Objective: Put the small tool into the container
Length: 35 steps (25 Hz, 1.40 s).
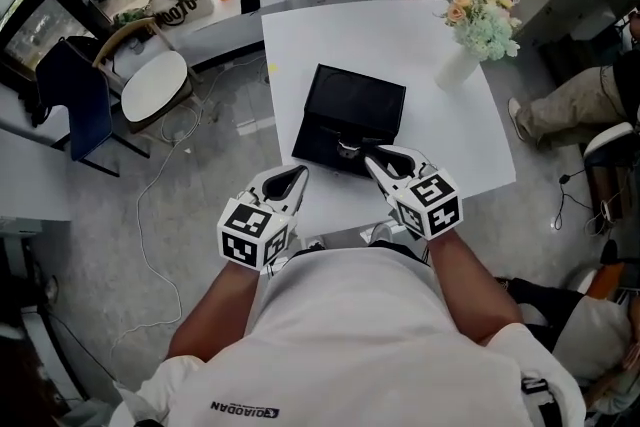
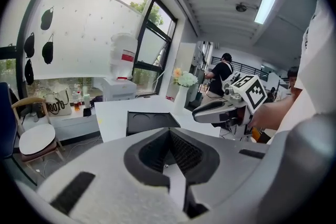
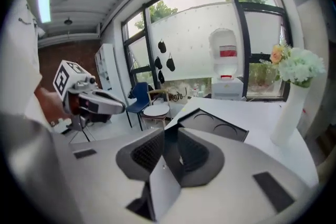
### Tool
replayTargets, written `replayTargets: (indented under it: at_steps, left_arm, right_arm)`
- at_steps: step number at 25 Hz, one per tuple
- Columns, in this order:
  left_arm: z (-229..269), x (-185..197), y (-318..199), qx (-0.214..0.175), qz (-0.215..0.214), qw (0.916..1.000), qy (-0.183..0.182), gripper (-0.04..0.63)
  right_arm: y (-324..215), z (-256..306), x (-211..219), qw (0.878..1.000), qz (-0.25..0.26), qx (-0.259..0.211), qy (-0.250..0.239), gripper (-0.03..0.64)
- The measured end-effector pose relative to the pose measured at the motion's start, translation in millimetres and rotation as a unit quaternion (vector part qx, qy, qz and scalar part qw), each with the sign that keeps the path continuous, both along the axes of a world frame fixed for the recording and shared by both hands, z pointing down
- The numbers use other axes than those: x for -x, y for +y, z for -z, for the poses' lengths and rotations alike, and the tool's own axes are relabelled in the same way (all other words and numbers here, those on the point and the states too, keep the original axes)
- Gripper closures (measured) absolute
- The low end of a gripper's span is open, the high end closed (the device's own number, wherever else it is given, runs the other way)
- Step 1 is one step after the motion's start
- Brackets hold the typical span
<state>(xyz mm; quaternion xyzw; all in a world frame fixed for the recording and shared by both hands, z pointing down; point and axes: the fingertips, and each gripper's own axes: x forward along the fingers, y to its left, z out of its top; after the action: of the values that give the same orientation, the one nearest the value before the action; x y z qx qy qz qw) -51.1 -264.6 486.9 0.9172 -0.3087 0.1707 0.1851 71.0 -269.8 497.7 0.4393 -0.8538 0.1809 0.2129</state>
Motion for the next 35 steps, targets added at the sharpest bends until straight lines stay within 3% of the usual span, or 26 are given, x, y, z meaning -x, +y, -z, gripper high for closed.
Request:
replayTargets:
  at_steps: [6, 14, 25, 35]
  left_arm:
    - [20, -22, 2, -0.024, -0.021, 0.9995, 0.007, 0.586]
    - [28, -38, 6, -0.032, -0.03, 0.999, 0.004, 0.586]
    - [31, -47, 9, -0.039, -0.031, 0.9988, -0.002, 0.586]
    - [32, -48, 10, -0.036, -0.029, 0.9989, -0.001, 0.586]
  right_arm:
    - [22, 43, -17, 0.997, -0.031, -0.031, -0.056, 0.544]
    - [40, 51, -35, 0.993, -0.056, -0.037, -0.095, 0.602]
    - [38, 54, -44, 0.991, -0.055, -0.065, -0.103, 0.612]
    - [37, 52, -42, 0.992, -0.047, -0.06, -0.099, 0.612]
